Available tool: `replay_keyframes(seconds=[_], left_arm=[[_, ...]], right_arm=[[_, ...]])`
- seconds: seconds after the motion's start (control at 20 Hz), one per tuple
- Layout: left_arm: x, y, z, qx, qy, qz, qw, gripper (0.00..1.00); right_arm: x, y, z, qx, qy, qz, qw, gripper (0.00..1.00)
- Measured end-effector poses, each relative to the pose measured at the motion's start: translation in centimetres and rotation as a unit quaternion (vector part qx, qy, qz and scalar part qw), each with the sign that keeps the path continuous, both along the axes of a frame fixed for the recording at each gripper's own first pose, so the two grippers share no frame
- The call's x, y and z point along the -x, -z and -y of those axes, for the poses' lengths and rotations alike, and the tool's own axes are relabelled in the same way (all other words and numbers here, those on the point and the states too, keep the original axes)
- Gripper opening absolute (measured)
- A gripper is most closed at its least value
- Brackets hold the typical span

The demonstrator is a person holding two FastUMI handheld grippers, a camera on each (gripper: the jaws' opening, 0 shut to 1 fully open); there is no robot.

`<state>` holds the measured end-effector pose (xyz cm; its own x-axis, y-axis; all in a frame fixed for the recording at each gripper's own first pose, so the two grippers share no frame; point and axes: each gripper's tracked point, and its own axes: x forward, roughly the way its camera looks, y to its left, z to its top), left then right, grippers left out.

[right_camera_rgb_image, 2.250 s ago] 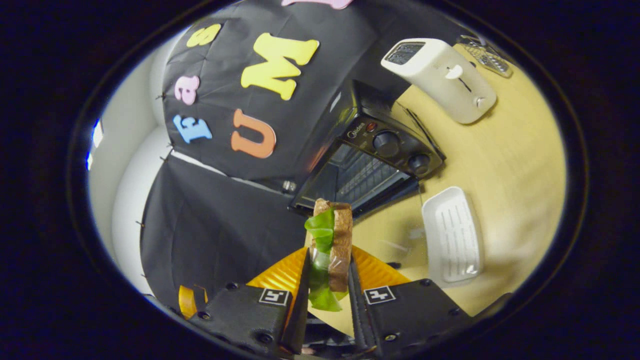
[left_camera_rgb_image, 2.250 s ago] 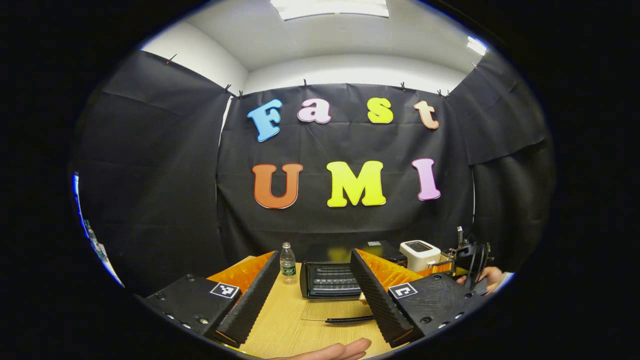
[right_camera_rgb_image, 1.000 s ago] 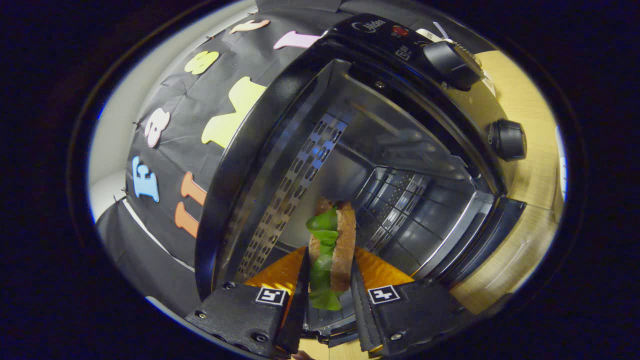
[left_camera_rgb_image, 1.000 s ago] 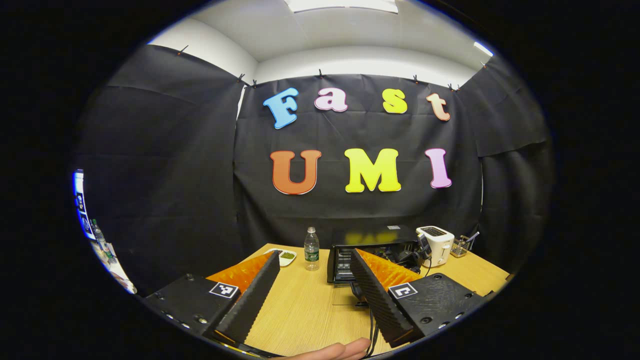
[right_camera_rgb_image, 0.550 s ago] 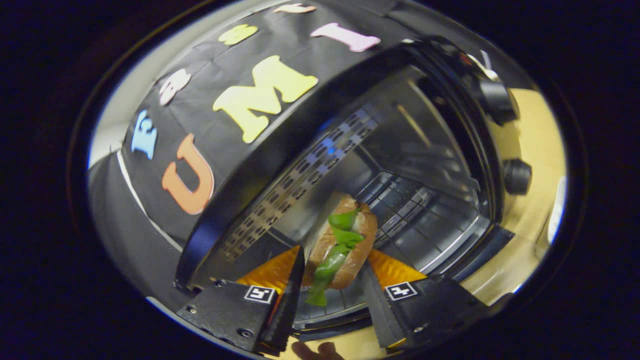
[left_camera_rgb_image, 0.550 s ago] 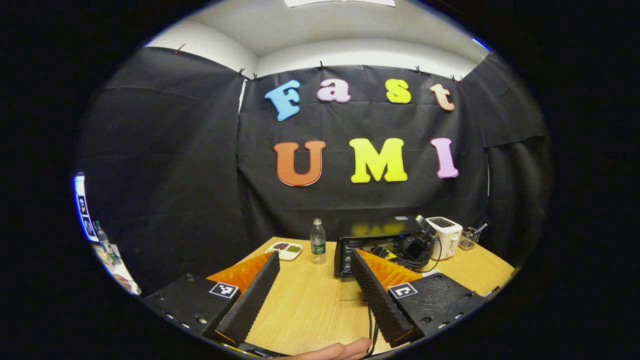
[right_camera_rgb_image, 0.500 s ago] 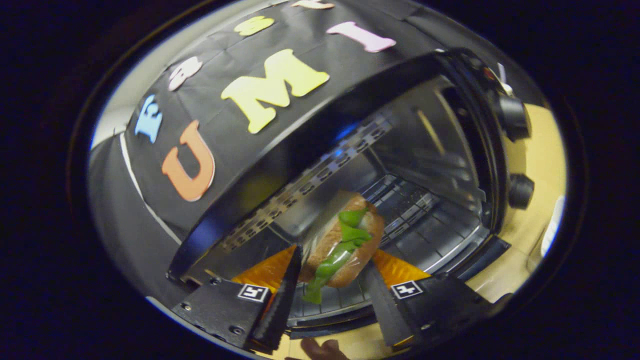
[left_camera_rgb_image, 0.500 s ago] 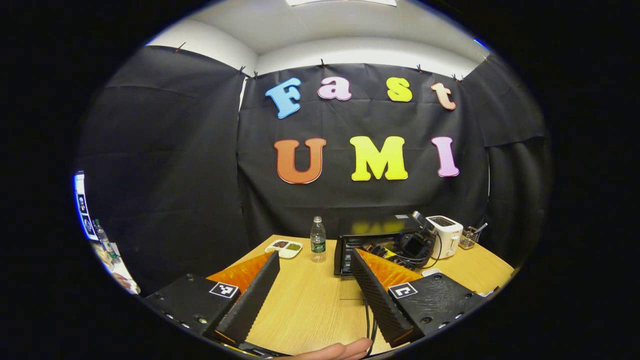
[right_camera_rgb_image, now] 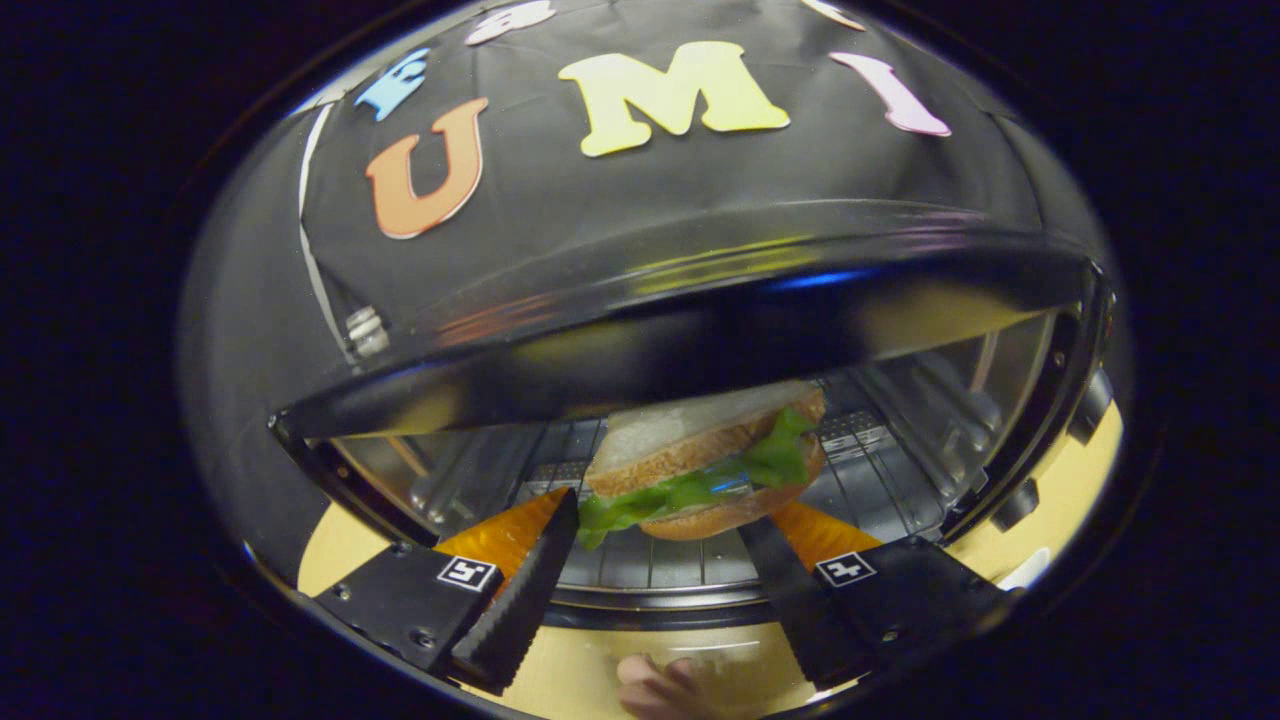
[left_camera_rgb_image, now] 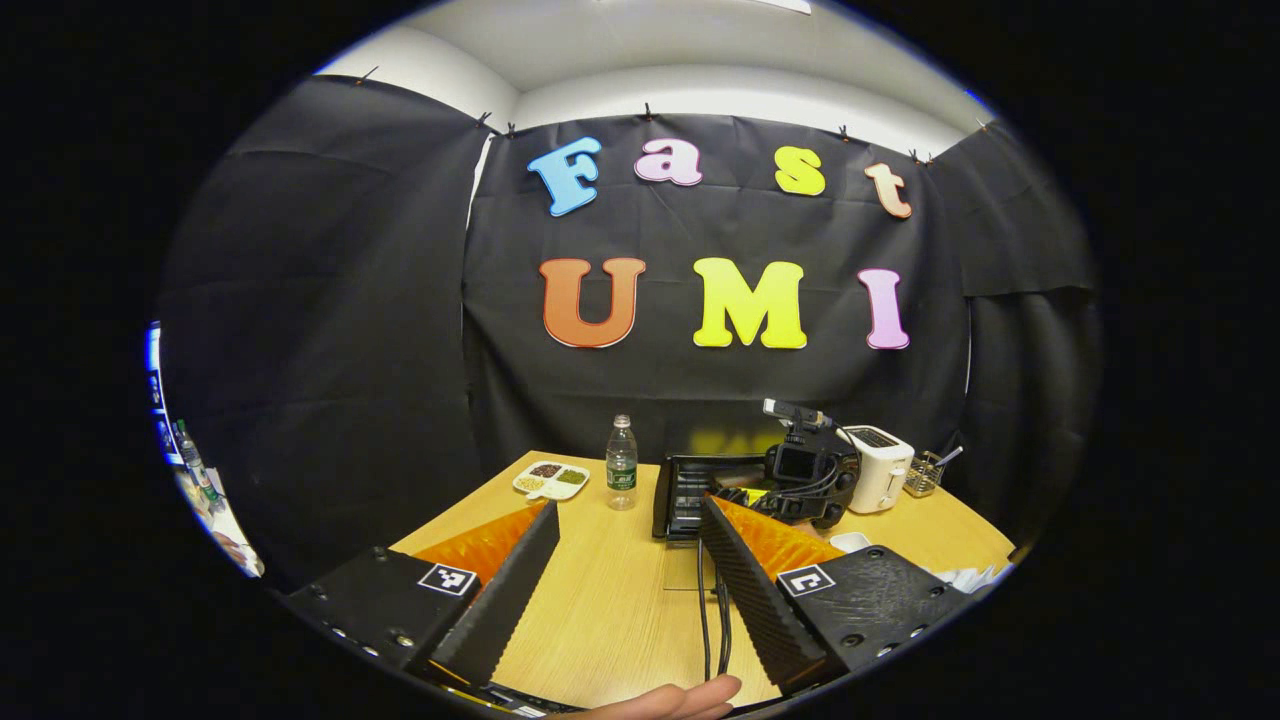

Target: Open the electric oven with the left hand, put the food in, and close the electric oven.

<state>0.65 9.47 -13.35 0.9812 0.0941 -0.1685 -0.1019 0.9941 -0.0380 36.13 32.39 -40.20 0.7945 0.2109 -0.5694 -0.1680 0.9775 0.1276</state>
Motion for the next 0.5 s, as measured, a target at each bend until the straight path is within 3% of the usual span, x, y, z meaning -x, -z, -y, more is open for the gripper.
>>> replay_keyframes(seconds=[0.1,0.15,0.2,0.35,0.4,0.45,0.5], left_arm=[[0.1,-0.1,-0.3,-0.003,-0.002,0.005,1.0,0.94],[0.2,-0.1,-0.3,-0.001,-0.003,0.005,1.0,0.94],[0.3,-0.1,-0.3,0.002,-0.003,0.002,1.0,0.94],[0.6,-0.3,-0.8,0.008,-0.015,0.004,1.0,0.94],[0.6,-0.7,-0.8,0.014,-0.015,0.009,1.0,0.94],[0.6,-0.8,-0.6,0.021,-0.013,0.014,1.0,0.94],[0.6,-0.8,-0.4,0.027,-0.011,0.015,0.999,0.94]], right_arm=[[1.2,-0.3,0.1,0.027,-0.021,-0.033,0.999,1.0],[1.7,-0.4,0.0,0.028,-0.032,-0.047,0.998,0.9],[2.4,-0.7,-0.2,0.03,-0.044,-0.059,0.997,1.0],[5.3,-1.3,0.2,0.048,-0.061,-0.092,0.993,1.0],[5.9,-1.7,0.4,0.047,-0.067,-0.09,0.993,0.9],[6.4,-2.4,0.5,0.043,-0.074,-0.085,0.993,1.0],[7.3,-3.1,0.8,0.042,-0.08,-0.081,0.993,1.0]])
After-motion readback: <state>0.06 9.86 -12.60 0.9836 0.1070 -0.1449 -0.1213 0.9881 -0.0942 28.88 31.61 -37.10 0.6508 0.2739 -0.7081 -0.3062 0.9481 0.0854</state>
